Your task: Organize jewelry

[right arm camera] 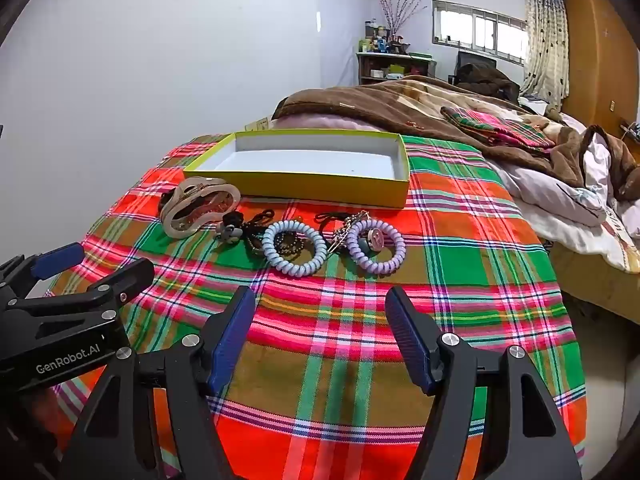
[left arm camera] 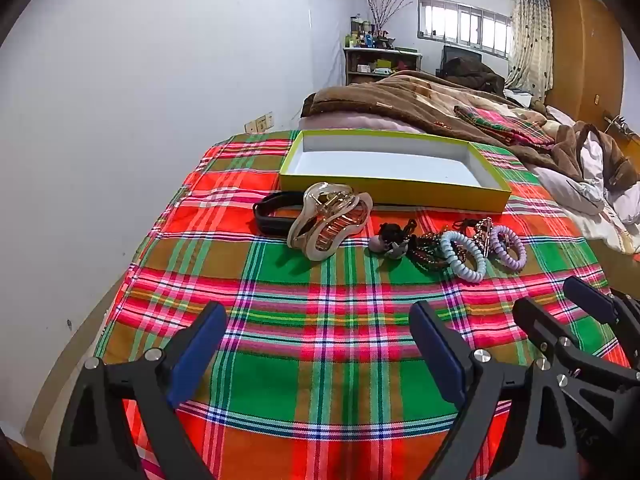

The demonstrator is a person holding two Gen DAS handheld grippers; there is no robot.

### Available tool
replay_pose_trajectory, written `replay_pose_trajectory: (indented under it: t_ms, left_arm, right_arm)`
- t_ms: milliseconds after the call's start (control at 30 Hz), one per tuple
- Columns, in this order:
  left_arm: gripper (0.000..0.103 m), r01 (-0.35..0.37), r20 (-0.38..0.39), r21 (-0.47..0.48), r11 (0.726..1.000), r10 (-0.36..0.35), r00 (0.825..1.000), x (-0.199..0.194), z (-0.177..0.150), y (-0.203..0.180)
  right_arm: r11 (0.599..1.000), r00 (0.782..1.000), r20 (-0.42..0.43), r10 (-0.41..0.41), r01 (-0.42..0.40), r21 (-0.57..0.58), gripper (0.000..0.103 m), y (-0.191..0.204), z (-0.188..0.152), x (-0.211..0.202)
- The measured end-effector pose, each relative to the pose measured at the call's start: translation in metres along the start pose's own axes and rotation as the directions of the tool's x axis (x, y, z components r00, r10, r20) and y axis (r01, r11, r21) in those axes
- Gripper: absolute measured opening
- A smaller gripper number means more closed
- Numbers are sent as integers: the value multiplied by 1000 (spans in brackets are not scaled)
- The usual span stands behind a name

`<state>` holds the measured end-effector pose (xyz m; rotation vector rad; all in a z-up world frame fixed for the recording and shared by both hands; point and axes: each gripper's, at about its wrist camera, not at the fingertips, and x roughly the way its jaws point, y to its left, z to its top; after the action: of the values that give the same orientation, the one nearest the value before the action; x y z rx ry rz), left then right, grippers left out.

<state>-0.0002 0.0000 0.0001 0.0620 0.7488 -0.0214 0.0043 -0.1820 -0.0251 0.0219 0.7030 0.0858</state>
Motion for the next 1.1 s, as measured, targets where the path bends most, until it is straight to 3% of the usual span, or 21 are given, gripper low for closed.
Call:
replay_pose_trajectory:
  t_ms: [200, 433, 567, 767, 1100]
  left_arm:
    - [94, 10, -24, -6, 1000, -10, 1000, 1, 2, -2]
    - [92, 101, -41, -59, 993, -104, 994, 3, -1, 8]
    - [92, 50, -19, -15, 999, -51, 999, -1, -1, 4]
    - [92, 73, -7, -23, 997, -73, 997, -3, 0, 5]
    - [92, 36, -3, -33, 999, -36, 999, -2, 3, 9]
  right_arm:
    - [1000, 1000, 12, 2, -2, 10, 68, 0, 1, -3]
    - [1000, 1000, 3, -15, 15, -6, 68, 5, 5, -2]
    - [1000, 1000, 5, -12, 12, -9, 68, 6, 5, -2]
    - [1000, 1000, 11, -11, 11, -15, 68, 8, 5, -4]
    - [1000, 1000, 12, -10, 10, -12, 68, 6, 6, -4]
